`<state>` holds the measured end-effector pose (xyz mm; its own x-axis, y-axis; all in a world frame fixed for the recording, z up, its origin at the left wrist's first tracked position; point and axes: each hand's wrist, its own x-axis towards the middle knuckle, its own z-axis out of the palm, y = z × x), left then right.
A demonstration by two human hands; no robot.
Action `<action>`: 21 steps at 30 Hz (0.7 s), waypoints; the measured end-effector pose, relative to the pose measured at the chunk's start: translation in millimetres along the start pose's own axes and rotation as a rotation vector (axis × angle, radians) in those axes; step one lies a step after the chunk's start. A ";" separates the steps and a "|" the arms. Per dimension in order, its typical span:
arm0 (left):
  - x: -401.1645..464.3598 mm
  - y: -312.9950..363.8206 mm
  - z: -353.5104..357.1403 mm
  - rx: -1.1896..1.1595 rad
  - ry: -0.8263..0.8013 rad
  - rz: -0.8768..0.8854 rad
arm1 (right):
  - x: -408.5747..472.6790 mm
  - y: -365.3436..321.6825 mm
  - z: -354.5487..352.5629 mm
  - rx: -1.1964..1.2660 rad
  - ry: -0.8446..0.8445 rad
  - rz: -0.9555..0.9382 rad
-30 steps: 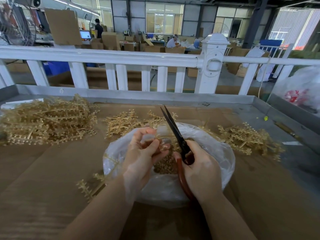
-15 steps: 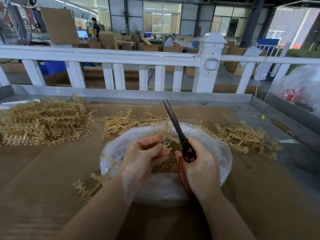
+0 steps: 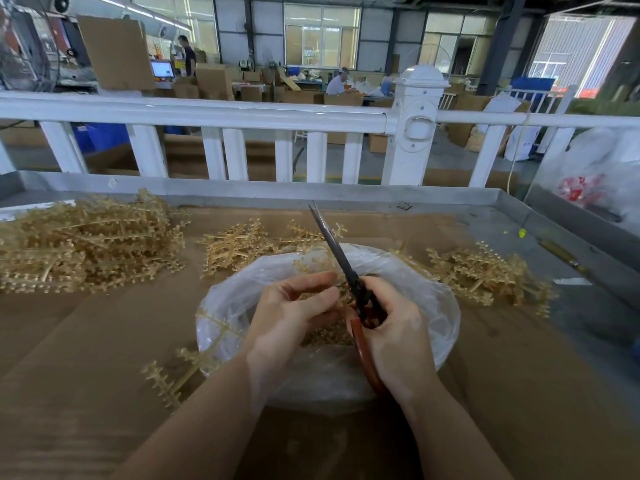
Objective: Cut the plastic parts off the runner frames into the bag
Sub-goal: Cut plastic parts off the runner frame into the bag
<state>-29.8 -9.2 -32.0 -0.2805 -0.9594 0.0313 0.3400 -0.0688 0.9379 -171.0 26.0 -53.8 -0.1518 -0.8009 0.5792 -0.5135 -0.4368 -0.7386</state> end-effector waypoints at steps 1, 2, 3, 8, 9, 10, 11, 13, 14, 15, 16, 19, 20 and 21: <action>0.2 -0.3 -1.1 0.002 -0.024 -0.005 | 0.2 -0.2 0.0 0.000 -0.002 -0.002; 0.8 -0.4 -1.3 0.036 -0.031 0.004 | 0.1 -0.3 0.0 0.000 -0.004 -0.004; 0.5 -0.2 -0.9 0.074 -0.025 0.017 | -0.1 -0.4 0.0 -0.001 -0.009 -0.008; 0.4 0.9 0.7 0.041 0.039 0.036 | -0.7 -0.9 0.5 0.002 0.001 -0.030; 1.0 1.6 0.6 0.023 0.063 0.034 | -0.9 -1.6 0.4 0.002 0.008 -0.030; 1.5 2.5 0.7 0.006 0.081 0.032 | -0.8 -2.1 0.2 -0.006 0.015 -0.027; 1.8 3.6 0.7 -0.006 0.095 0.034 | -1.1 -2.2 0.1 -0.021 0.021 -0.023; 2.3 6.7 -1.0 -0.007 0.120 0.066 | -2.0 -2.8 0.7 -0.071 0.026 -0.012; 2.5 8.9 -2.6 -0.006 0.134 0.093 | -2.5 -3.3 1.6 -0.100 0.021 -0.001; 2.8 11.5 -4.7 -0.008 0.149 0.121 | -2.9 -4.4 2.6 -0.131 0.013 0.016; 3.6 13.6 -7.1 -0.005 0.166 0.146 | -3.4 -5.4 3.5 -0.172 0.006 0.030; 7.0 17.7 -12.9 0.008 0.209 0.201 | -3.7 -6.5 3.6 -0.334 -0.043 0.031; 8.4 18.3 -14.0 0.004 0.219 0.213 | -3.8 -7.0 3.2 -0.382 -0.076 0.029; 9.5 18.9 -14.9 0.002 0.226 0.223 | -4.3 -6.9 3.0 -0.419 -0.106 0.021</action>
<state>-12.6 -23.7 -19.1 0.0072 -0.9872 0.1594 0.3687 0.1508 0.9172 -164.3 31.2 -52.2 -0.0897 -0.8548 0.5111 -0.8132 -0.2334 -0.5332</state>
